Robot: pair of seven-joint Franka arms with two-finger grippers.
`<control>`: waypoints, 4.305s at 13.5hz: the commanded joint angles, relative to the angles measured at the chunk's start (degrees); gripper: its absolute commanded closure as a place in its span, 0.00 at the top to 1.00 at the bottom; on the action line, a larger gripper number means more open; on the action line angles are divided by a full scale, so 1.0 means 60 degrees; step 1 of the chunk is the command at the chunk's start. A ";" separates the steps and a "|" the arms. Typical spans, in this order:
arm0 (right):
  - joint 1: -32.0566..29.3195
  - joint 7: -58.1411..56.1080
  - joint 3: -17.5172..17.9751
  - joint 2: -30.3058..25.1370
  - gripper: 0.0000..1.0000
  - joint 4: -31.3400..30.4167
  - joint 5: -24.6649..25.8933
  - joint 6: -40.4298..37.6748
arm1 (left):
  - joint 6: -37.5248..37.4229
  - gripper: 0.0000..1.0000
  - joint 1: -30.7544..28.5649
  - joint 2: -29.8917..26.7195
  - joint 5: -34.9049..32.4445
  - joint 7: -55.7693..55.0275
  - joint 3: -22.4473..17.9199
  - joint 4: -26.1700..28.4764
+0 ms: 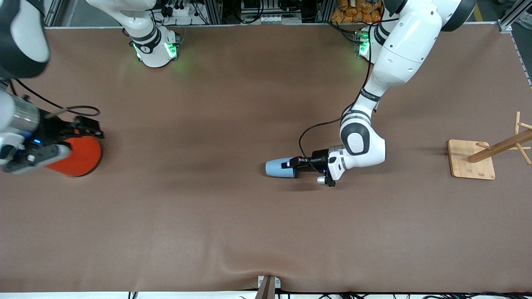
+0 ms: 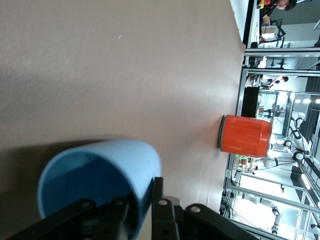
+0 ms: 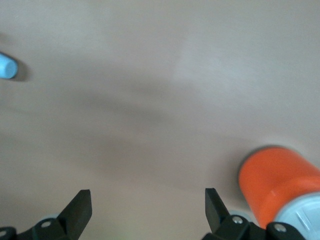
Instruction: Flip cup
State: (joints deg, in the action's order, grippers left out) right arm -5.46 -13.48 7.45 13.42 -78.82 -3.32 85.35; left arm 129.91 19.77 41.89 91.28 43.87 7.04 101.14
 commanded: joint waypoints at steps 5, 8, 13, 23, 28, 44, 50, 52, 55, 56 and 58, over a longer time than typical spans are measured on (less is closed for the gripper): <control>-0.0262 0.0400 -0.0743 -0.1137 1.00 -0.0398 0.0129 -0.0441 | 0.0673 0.00 -0.0320 -0.2407 -0.1830 -0.4182 -0.0731 0.0517; -0.0015 0.0386 -0.1268 -0.1547 1.00 -0.0399 0.0129 -0.0442 | 0.0688 0.00 -0.0715 -0.2893 -0.4234 -0.6849 -0.1318 0.0269; 0.0163 0.0415 -0.2133 -0.2017 1.00 -0.0413 0.0012 -0.0514 | 0.0586 0.00 -0.1007 -0.3070 -1.0775 -0.9988 -0.2008 0.0106; 0.0178 0.1880 -0.1244 -0.2383 1.00 -0.0457 0.0332 -0.1013 | 0.0497 0.00 -0.1170 -0.2630 -1.3352 -1.0344 -0.2008 0.1131; 0.0207 0.1821 -0.0568 -0.2369 1.00 -0.0779 0.0773 -0.1027 | 0.0425 1.00 -0.1331 -0.2688 -1.3602 -1.0344 -0.2023 0.0884; 0.0002 0.1967 -0.1168 -0.2486 1.00 -0.0897 0.0246 -0.0852 | -0.6549 1.00 -0.1830 -0.6816 -1.5301 -0.9304 -0.2038 -0.1802; 0.0031 0.2217 -0.1140 -0.2486 1.00 -0.0838 0.0260 -0.0910 | -0.6417 1.00 -0.2810 -0.7010 -1.5228 -0.9260 -0.1335 -0.1739; 0.0031 0.2231 -0.1110 -0.2500 1.00 -0.0809 0.0260 -0.0925 | -0.6417 1.00 -0.2855 -0.7010 -1.5228 -0.9260 -0.1276 -0.1769; 0.0031 0.2524 -0.1110 -0.2500 1.00 -0.0794 0.0260 -0.0910 | -0.6475 1.00 -0.2986 -0.7097 -1.5213 -0.9231 -0.1276 -0.1784; 0.0031 0.2539 -0.1110 -0.2515 1.00 -0.0808 0.0260 -0.0925 | -0.6504 1.00 -0.2987 -0.7200 -1.5213 -0.9231 -0.1218 -0.1711; 0.0031 0.2481 -0.1125 -0.2501 1.00 -0.0780 0.0260 -0.0968 | -0.6578 1.00 -0.3016 -0.7390 -1.5228 -0.9231 -0.1100 -0.1594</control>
State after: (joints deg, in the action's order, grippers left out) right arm -4.93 0.50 0.42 -0.20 -82.66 -0.95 79.75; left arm 90.76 2.81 0.43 0.18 -12.37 -1.05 89.41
